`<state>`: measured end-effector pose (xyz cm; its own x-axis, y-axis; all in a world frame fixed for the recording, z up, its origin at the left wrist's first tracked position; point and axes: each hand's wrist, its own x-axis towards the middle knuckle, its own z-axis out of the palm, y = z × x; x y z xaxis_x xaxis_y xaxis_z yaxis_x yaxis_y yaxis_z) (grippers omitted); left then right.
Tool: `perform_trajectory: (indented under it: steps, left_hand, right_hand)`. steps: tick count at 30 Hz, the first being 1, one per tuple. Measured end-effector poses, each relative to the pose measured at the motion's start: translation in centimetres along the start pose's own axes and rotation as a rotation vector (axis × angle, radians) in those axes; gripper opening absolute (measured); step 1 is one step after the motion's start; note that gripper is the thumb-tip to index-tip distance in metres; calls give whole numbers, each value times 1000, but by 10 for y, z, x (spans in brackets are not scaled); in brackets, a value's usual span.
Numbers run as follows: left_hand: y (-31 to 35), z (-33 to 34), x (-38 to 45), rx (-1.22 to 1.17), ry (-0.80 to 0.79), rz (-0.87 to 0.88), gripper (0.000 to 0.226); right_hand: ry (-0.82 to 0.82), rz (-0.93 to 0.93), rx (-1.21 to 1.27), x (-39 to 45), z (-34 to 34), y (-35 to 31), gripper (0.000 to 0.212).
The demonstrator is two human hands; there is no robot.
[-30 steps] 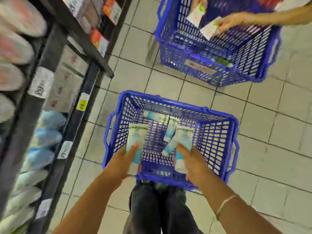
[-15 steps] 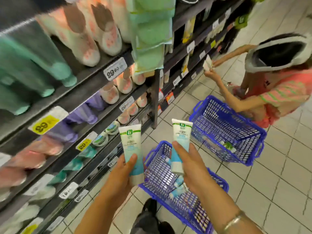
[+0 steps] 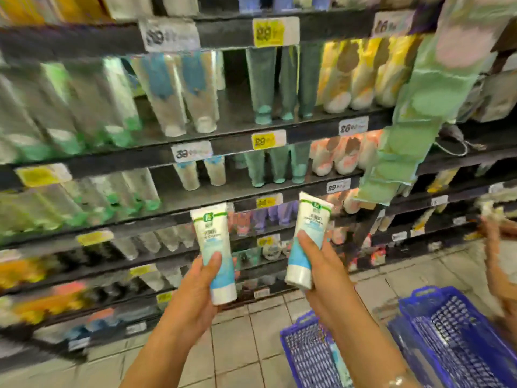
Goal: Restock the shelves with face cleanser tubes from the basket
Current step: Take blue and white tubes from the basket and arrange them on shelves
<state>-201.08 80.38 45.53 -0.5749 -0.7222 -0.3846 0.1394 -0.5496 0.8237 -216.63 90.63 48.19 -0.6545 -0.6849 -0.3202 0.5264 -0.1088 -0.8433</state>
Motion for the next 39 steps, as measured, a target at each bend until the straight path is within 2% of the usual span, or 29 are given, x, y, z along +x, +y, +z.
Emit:
perform_trajectory:
  steps: [7, 11, 15, 20, 23, 28, 34, 39]
  left_hand:
    - [69, -79, -79, -115, 100, 156, 38]
    - [114, -145, -132, -159, 147, 253, 37]
    - [156, -224, -190, -112, 168, 403, 47]
    - [198, -315, -254, -65, 189, 533, 32]
    - [221, -352, -279, -44, 203, 569, 35]
    - [263, -382, -289, -4, 175, 594, 42]
    - [307, -403, -263, 5, 159, 634, 39]
    - [355, -422, -230, 11, 181, 689, 40]
  right_hand:
    - [-257, -17, -89, -53, 104, 14, 16]
    - [-387, -23, -102, -95, 177, 35, 36]
    - [-467, -6, -67, -140, 245, 70, 42]
    - [-545, 66, 64, -191, 324, 119, 30]
    - [-567, 93, 100, -211, 364, 139, 20]
    - [-655, 64, 67, -220, 413, 147, 19]
    - [-775, -15, -60, -187, 476, 135, 36]
    - [-817, -34, -66, -138, 557, 119, 18]
